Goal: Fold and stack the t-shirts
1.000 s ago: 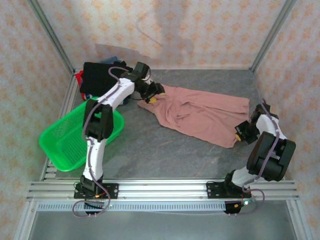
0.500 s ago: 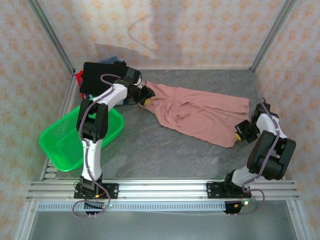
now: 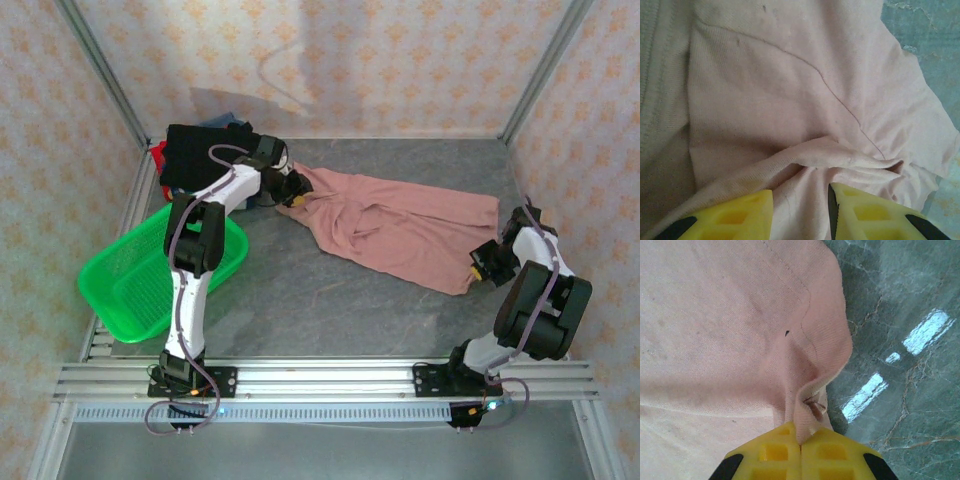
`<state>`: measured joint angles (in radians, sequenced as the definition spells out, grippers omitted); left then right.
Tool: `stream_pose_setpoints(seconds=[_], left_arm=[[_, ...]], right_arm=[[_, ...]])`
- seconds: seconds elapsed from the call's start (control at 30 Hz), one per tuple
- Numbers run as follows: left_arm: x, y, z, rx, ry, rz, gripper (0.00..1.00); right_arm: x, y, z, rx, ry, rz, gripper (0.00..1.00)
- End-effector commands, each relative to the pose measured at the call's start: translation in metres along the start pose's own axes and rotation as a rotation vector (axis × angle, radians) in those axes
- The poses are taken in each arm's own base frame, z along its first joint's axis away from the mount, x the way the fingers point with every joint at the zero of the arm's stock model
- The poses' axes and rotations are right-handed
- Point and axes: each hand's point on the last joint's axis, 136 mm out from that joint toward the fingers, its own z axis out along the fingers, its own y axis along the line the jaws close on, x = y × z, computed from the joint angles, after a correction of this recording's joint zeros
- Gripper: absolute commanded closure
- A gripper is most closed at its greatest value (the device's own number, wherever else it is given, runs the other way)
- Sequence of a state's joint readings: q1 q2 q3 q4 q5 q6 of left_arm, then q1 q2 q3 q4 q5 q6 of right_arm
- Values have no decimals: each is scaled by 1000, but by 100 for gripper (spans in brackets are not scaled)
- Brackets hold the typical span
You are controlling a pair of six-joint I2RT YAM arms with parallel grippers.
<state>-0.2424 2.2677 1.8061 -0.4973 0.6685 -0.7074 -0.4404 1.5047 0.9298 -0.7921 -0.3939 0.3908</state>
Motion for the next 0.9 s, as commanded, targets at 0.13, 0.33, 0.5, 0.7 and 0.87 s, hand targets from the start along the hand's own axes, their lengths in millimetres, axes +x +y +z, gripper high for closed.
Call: stream_pose_setpoints(seconds=[0.13, 0.33, 0.5, 0.7, 0.87], left_arm=[[13, 15, 9, -64, 46, 14, 66], [19, 9, 16, -39, 65, 13, 65], [30, 9, 19, -30, 98, 21, 66], [33, 16, 20, -56, 105, 23, 74], [29, 17, 19, -73, 99, 34, 87]], right_arm=[[-4, 2, -1, -8, -5, -6, 100], [-5, 2, 0, -5, -6, -8, 100], [-4, 1, 0, -2, -3, -8, 100], [-4, 1, 0, -4, -3, -9, 100], [-4, 1, 0, -4, -4, -13, 100]])
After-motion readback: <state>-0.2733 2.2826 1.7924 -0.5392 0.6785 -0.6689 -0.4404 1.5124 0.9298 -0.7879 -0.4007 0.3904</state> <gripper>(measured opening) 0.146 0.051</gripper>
